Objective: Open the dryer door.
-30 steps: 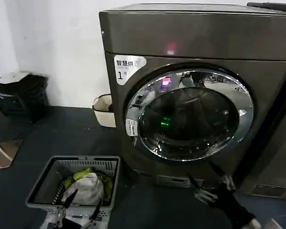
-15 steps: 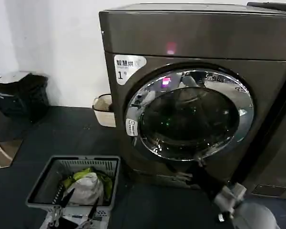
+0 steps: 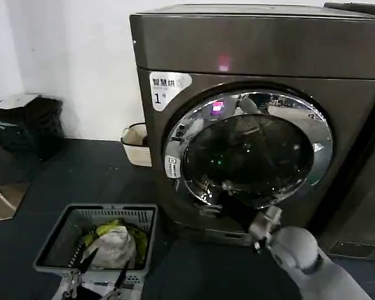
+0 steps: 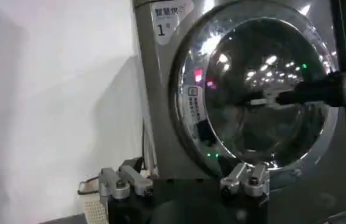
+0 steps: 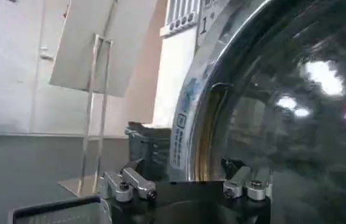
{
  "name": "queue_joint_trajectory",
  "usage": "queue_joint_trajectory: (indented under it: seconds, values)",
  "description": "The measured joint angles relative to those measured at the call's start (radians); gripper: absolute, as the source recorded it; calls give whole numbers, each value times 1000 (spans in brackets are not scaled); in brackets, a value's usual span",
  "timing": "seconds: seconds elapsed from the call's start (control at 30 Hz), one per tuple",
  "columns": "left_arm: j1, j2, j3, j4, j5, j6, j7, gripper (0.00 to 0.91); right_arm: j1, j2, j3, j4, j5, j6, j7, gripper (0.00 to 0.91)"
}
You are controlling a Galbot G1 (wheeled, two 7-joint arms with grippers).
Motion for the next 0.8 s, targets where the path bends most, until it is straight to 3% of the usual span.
queue_joint_trajectory:
  seconds: [0.47,0.8]
  values:
    - [-8,-5,4,-9,1,66,-13,907,104,24,-81,-81,41,-1,-15,907]
    - [-28,-9,5,-22,3,195,-21,907,151,30,-114,-116,75,5,-94,907]
